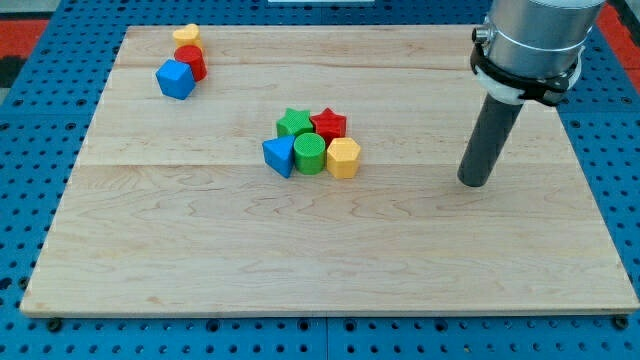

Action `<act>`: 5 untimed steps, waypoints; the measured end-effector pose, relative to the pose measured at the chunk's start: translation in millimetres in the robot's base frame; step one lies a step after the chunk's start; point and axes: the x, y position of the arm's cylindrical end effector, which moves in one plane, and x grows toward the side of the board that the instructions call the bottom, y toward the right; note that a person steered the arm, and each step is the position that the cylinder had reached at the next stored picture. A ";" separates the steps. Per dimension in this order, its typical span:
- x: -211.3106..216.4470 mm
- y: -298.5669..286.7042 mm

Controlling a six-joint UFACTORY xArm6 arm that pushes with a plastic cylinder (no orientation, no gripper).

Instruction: Point your arm at the yellow heart

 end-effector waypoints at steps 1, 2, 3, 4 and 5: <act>0.0 0.1; 0.0 0.1; 0.0 -0.1; -2.3 -0.1; -21.0 -0.7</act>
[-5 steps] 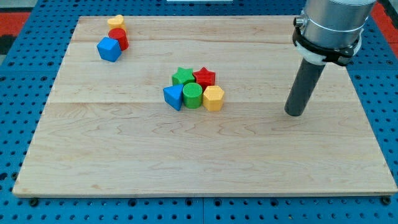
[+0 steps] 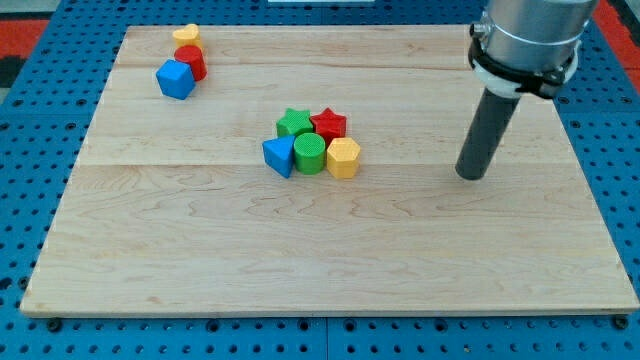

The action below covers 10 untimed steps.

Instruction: Point your arm at the yellow heart

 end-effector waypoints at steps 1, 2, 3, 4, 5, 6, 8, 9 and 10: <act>-11.8 -3.9; -69.4 12.4; -161.1 -19.7; -206.2 -52.3; -241.5 -161.7; -255.5 -195.6; -255.8 -252.0; -254.8 -284.1; -256.0 -309.8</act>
